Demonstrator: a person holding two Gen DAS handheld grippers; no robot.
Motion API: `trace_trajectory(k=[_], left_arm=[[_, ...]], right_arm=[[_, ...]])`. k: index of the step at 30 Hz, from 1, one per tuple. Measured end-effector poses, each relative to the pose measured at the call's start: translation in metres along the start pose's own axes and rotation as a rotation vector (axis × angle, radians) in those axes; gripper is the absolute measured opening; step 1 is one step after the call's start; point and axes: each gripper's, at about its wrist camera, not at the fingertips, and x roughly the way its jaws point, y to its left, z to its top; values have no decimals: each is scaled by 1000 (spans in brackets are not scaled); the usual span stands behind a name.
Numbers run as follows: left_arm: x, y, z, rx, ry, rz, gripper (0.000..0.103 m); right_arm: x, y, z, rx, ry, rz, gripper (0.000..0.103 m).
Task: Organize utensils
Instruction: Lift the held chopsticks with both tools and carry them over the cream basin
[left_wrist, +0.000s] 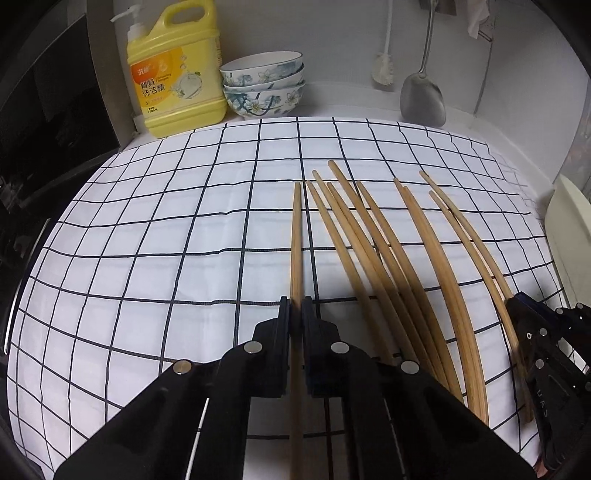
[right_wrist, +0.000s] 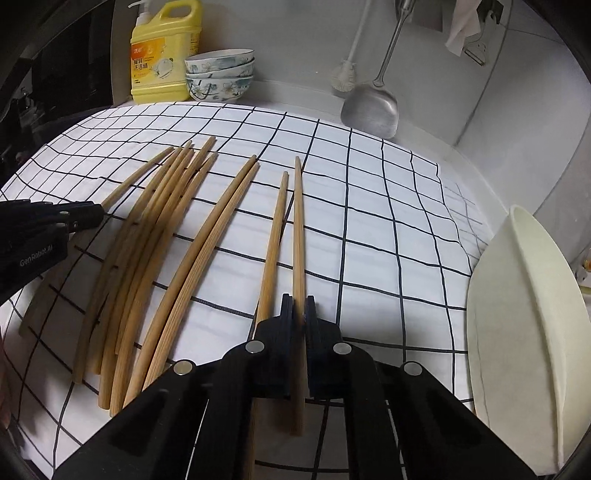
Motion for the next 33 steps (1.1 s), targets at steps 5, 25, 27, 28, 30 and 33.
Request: trace_trajectory(k=[5, 25, 27, 28, 30, 33], left_arm=[[-4, 4, -4, -15, -1, -33, 7], [-66, -18, 18, 8, -85, -179, 7], [-71, -27, 23, 21, -91, -201, 7], [-73, -33, 27, 28, -93, -216, 7], [-78, -45, 31, 41, -97, -238, 7], [-88, -67, 41, 75, -114, -278, 7]], right_arm=[[-6, -16, 3, 79, -26, 17, 6], [-80, -55, 12, 217, -185, 64, 6], [-89, -64, 13, 236, -204, 54, 6], [-92, -69, 13, 246, -210, 49, 6], [-98, -79, 12, 267, -222, 39, 6], [-110, -102, 9, 320, -249, 15, 6]])
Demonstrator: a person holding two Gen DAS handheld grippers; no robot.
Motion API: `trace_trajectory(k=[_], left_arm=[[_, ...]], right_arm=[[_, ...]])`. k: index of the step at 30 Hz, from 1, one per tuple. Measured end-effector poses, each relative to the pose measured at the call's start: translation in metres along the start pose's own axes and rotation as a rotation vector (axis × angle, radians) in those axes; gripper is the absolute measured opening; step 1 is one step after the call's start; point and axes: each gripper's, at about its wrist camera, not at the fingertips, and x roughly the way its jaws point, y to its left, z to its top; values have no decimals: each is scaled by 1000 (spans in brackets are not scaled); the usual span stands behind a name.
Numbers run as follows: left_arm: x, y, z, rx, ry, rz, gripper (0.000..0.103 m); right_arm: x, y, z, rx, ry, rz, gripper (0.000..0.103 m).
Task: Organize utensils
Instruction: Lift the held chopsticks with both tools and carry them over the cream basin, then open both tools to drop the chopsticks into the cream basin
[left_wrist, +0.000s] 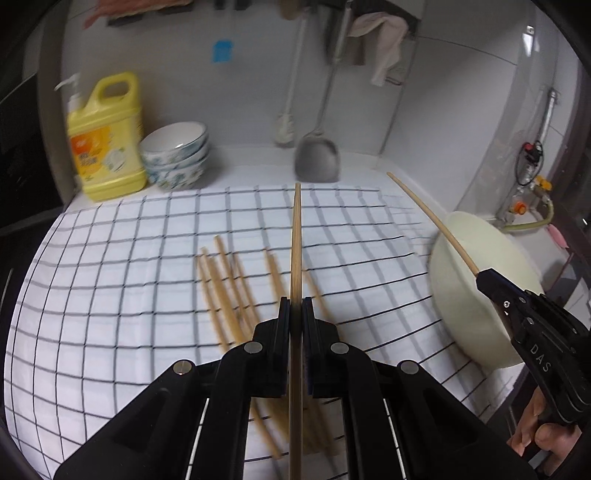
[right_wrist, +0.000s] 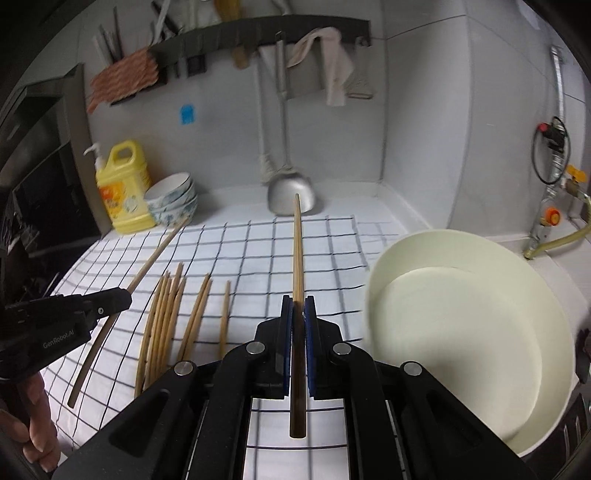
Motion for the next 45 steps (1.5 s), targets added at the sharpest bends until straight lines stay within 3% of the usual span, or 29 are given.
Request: trace_trajectory(k=[12, 24, 34, 42, 43, 44, 45], left_arm=[[13, -125, 40, 149, -6, -185, 7], [70, -226, 44, 230, 111, -290, 7], [114, -244, 30, 266, 235, -260, 7], [128, -243, 27, 283, 294, -219, 7], [127, -242, 28, 283, 292, -213, 10], [126, -241, 29, 282, 286, -206, 14], [124, -239, 30, 280, 274, -200, 30]], right_arm=[[-42, -110, 8, 201, -69, -136, 6], [-39, -189, -15, 343, 29, -213, 6], [-11, -192, -26, 344, 142, -201, 6], [-2, -195, -31, 353, 183, -205, 6], [-3, -195, -31, 355, 182, -213, 8], [-4, -195, -30, 357, 176, -219, 19], [-7, -195, -29, 361, 166, -225, 27]])
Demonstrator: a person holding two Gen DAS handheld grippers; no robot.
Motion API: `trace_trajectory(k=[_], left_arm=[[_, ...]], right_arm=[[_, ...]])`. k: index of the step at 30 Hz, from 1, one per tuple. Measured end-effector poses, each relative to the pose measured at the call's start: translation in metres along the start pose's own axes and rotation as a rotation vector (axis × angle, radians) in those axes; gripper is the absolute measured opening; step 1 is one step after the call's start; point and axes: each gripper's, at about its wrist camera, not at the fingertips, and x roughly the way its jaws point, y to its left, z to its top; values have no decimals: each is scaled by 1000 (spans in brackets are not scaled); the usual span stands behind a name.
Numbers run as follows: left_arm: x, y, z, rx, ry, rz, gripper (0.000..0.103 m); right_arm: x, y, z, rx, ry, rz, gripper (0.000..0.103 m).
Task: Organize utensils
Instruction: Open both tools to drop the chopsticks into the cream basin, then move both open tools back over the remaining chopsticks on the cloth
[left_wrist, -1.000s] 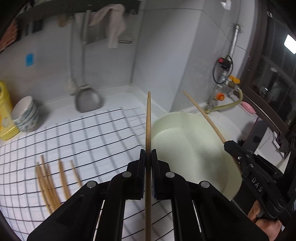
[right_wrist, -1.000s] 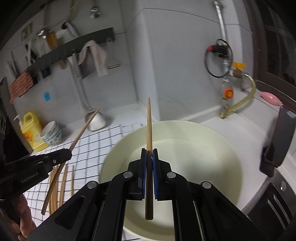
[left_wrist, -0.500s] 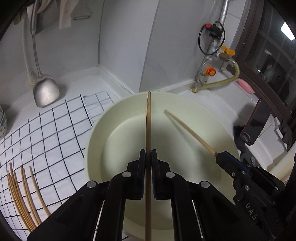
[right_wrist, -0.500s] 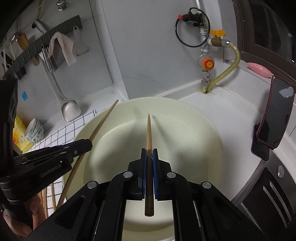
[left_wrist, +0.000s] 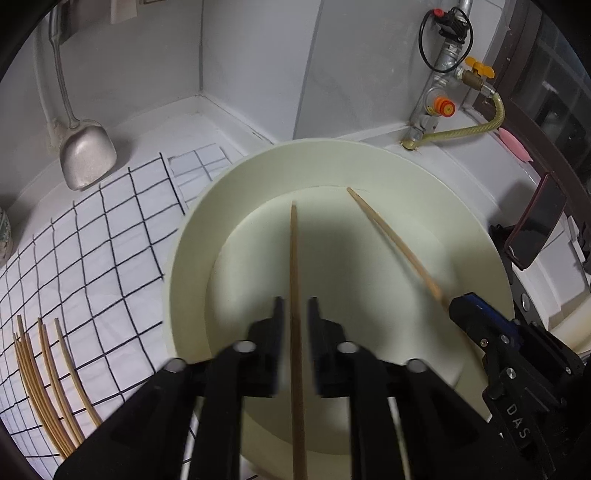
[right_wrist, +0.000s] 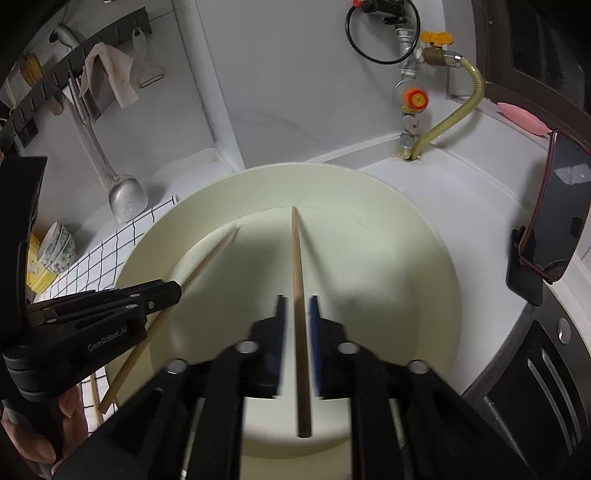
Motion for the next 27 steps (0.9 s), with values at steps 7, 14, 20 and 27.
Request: trace_trajectory(k=[7, 14, 20, 27], left_arm=[[-23, 13, 4, -23, -75, 32, 69], [-37, 32, -1, -71, -95, 46, 83], [-60, 58, -13, -99, -132, 90, 88], [-97, 106, -47, -161, -184, 160, 93]], right_arm=[[-11, -4, 2, 19, -39, -21, 33], [-16, 4, 3, 0, -57, -17, 45], [-22, 21, 4, -26, -71, 12, 52], [-30, 54, 1, -84, -90, 90, 57]])
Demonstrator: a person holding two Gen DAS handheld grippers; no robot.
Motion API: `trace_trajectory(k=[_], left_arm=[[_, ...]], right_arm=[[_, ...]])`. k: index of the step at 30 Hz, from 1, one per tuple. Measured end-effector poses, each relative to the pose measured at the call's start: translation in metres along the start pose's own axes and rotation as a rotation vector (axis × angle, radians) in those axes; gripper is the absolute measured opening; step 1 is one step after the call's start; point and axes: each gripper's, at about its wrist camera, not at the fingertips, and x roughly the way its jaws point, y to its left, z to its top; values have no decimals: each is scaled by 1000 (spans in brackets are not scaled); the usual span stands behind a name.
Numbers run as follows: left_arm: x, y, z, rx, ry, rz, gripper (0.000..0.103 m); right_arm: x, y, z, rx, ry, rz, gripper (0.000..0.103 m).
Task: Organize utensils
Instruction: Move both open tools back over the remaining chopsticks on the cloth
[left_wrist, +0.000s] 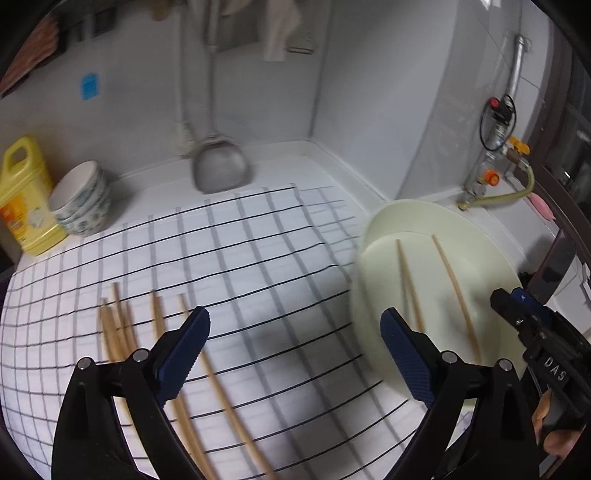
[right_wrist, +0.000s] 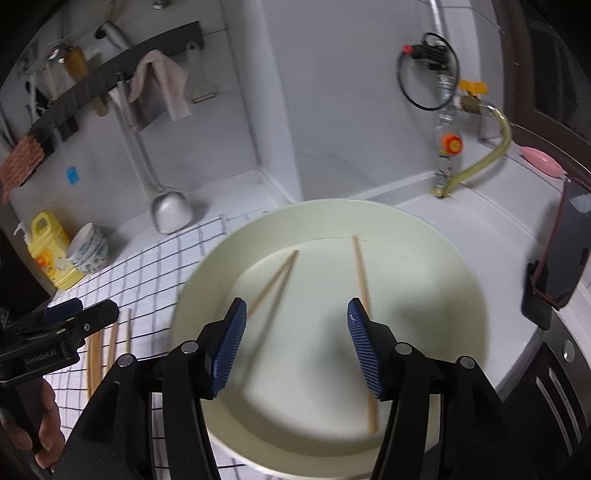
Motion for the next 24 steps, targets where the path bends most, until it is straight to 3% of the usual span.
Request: trace_trajectory(k=[8, 14, 24], left_arm=[[-32, 73, -36, -78, -30, 137, 95], [-44, 120, -59, -150, -33, 210, 95], [-61, 169, -105, -220, -47, 315, 97]], right_arm=[[-5, 52, -4, -104, -10, 87, 66], [-7, 93, -13, -182, -12, 160, 66], [2, 165, -46, -330, 34, 239, 70]])
